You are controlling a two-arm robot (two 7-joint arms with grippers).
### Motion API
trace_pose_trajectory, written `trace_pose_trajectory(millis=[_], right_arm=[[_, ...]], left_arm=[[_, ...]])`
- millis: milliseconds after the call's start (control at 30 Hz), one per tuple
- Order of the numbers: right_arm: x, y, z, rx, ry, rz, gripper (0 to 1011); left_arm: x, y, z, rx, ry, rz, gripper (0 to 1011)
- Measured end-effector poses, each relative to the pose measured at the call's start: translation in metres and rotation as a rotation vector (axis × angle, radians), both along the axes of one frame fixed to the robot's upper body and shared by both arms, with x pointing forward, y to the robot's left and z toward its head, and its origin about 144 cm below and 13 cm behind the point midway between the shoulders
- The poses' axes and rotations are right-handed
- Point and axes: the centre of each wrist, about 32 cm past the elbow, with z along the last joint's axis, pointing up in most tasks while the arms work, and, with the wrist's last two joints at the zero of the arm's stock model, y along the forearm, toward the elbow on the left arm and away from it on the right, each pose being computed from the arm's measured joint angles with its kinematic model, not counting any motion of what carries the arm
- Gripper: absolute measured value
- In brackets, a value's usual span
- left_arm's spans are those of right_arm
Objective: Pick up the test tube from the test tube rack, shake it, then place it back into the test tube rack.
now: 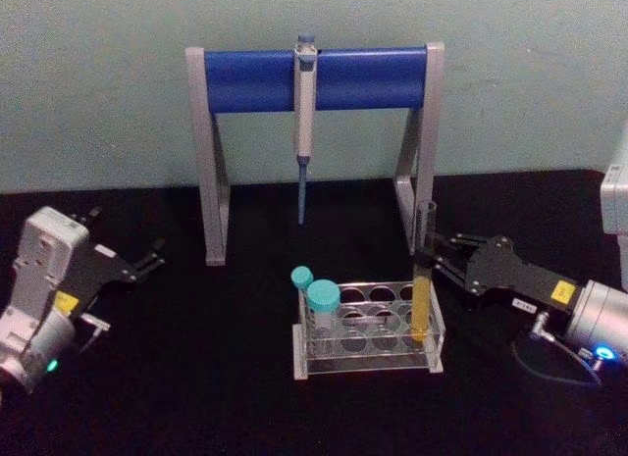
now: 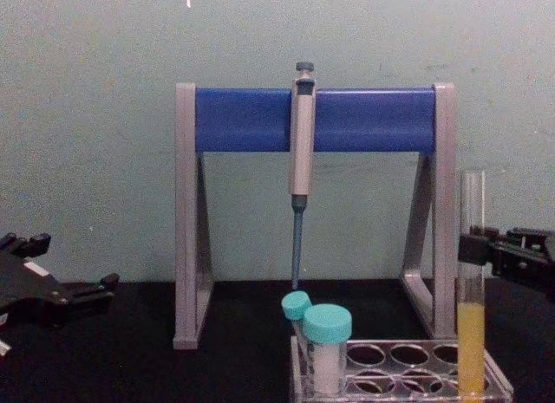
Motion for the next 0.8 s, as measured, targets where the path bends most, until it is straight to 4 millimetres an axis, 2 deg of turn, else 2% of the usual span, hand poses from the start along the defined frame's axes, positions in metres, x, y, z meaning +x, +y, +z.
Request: trace_pose_trajectory(millis=[800], right_arm=[[0.004,0.001,-0.013,-0.022,0.039,0.001,226]], left_arm=[[0.000,0.000,0.000,0.000,0.000,0.000,1001]])
